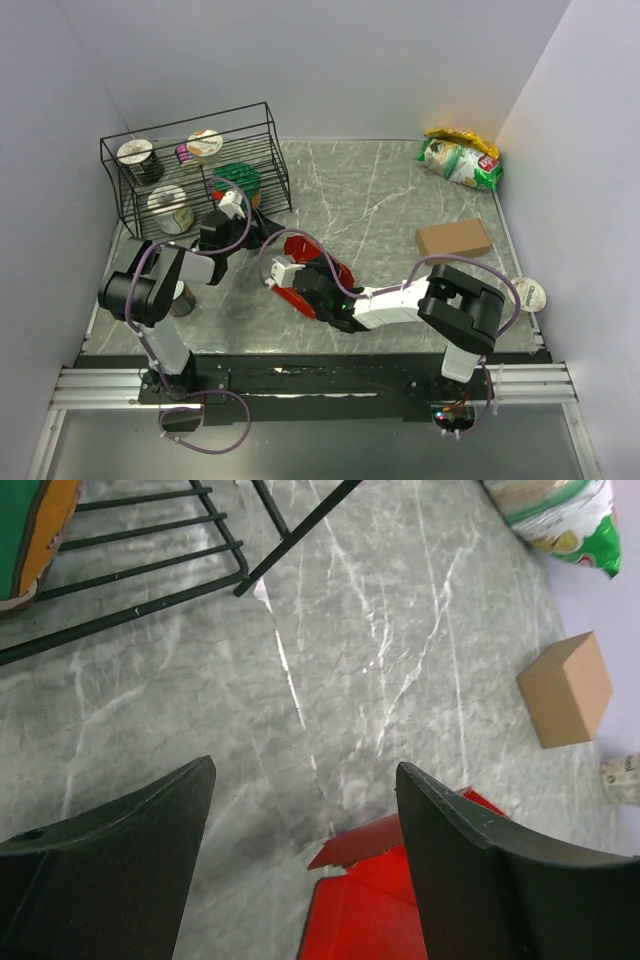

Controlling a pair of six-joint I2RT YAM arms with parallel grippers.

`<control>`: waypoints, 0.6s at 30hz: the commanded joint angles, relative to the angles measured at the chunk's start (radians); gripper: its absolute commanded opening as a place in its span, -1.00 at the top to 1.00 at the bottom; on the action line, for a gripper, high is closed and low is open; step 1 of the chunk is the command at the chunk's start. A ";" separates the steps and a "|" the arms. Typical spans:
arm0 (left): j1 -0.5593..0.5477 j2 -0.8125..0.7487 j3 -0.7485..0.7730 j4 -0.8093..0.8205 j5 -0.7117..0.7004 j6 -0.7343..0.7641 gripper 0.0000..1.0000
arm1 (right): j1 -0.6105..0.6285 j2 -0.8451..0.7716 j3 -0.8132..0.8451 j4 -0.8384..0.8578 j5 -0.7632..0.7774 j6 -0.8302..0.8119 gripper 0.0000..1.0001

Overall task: Fold the paper box
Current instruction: Fold the paper box at the center of the board.

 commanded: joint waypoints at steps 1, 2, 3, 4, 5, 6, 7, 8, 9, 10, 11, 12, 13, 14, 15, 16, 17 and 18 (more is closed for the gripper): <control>0.002 0.054 0.021 0.038 0.047 0.061 -0.58 | 0.007 -0.005 -0.001 -0.019 -0.007 0.051 1.00; 0.002 0.068 0.038 0.039 0.069 0.066 -0.56 | 0.007 -0.008 0.002 -0.028 -0.008 0.054 1.00; 0.000 0.092 0.044 0.053 0.086 0.081 -0.56 | 0.007 -0.008 0.002 -0.032 -0.013 0.063 1.00; 0.000 0.103 0.049 0.062 0.104 0.086 -0.56 | 0.007 -0.008 0.003 -0.035 -0.014 0.068 1.00; 0.000 0.112 0.058 0.070 0.124 0.089 -0.55 | 0.006 -0.007 0.006 -0.036 -0.016 0.071 1.00; 0.000 0.129 0.062 0.071 0.129 0.098 -0.55 | 0.007 -0.005 0.009 -0.041 -0.017 0.074 1.00; 0.000 0.138 0.081 0.050 0.135 0.109 -0.55 | 0.007 -0.002 0.012 -0.042 -0.016 0.074 1.00; 0.000 0.153 0.092 0.035 0.149 0.122 -0.55 | 0.007 0.001 0.020 -0.044 -0.022 0.077 1.00; 0.000 0.158 0.099 0.024 0.158 0.142 -0.54 | 0.007 0.002 0.023 -0.051 -0.028 0.086 1.00; -0.002 0.164 0.096 0.042 0.170 0.150 -0.54 | 0.007 0.004 0.026 -0.053 -0.028 0.087 1.00; -0.003 0.167 0.089 0.063 0.191 0.156 -0.55 | 0.006 0.005 0.034 -0.056 -0.030 0.088 1.00; -0.005 0.170 0.081 0.088 0.202 0.156 -0.56 | 0.007 0.007 0.034 -0.058 -0.036 0.087 1.00; -0.005 0.175 0.076 0.116 0.215 0.158 -0.56 | 0.007 0.010 0.035 -0.053 -0.039 0.085 1.00; -0.006 0.190 0.078 0.125 0.247 0.161 -0.55 | 0.007 0.013 0.035 -0.050 -0.039 0.080 1.00; -0.008 0.196 0.079 0.131 0.261 0.162 -0.54 | 0.009 0.015 0.037 -0.048 -0.037 0.080 1.00; -0.008 0.203 0.073 0.140 0.276 0.161 -0.52 | 0.009 0.018 0.037 -0.048 -0.037 0.079 1.00; -0.008 0.206 0.066 0.181 0.290 0.153 -0.50 | 0.007 0.019 0.038 -0.047 -0.037 0.077 1.00; -0.008 0.203 0.055 0.206 0.314 0.147 -0.49 | 0.007 0.019 0.037 -0.048 -0.039 0.080 1.00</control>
